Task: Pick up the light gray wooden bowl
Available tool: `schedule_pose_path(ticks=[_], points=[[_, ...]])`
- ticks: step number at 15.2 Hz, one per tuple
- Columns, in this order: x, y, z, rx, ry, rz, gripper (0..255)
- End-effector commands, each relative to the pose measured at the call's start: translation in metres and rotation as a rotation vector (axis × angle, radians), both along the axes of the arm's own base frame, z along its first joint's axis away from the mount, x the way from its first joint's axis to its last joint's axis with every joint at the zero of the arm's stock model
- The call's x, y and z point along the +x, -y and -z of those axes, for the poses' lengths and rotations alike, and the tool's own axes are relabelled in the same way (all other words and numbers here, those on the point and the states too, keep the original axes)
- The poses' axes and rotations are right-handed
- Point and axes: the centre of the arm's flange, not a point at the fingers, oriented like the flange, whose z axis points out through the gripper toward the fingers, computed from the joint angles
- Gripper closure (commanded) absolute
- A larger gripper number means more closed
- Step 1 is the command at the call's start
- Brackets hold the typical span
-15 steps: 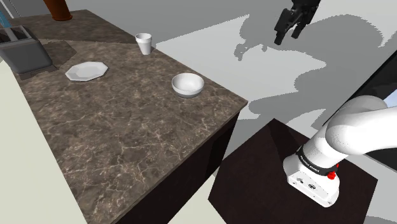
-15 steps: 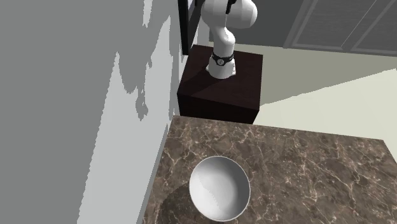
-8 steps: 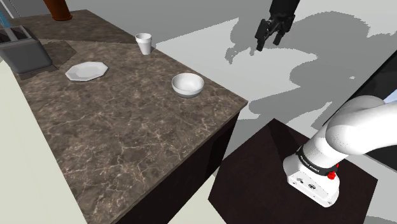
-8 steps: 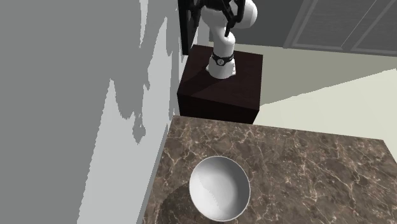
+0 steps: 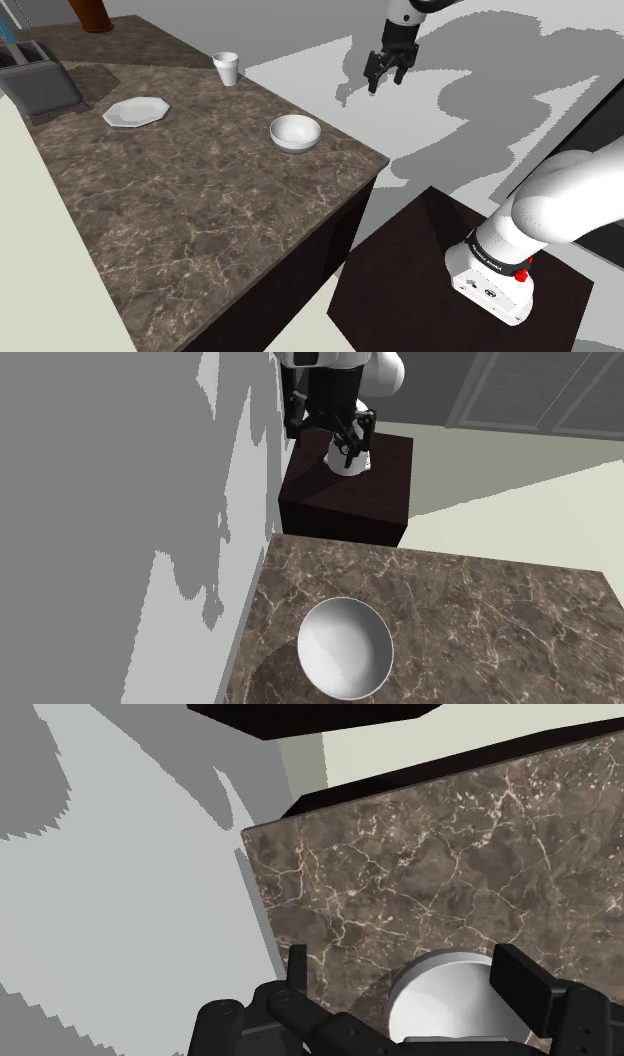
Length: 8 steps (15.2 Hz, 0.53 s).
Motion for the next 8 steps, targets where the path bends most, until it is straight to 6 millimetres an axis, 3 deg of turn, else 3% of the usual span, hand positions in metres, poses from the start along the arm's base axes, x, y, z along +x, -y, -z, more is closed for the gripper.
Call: schedule_pose_path(ticks=[1, 8], points=[[0.026, 0.000, 0.016, 0.003, -0.002, 0.004, 0], [0.100, -0.007, 0.073, 0.010, -0.013, 0.016, 0]])
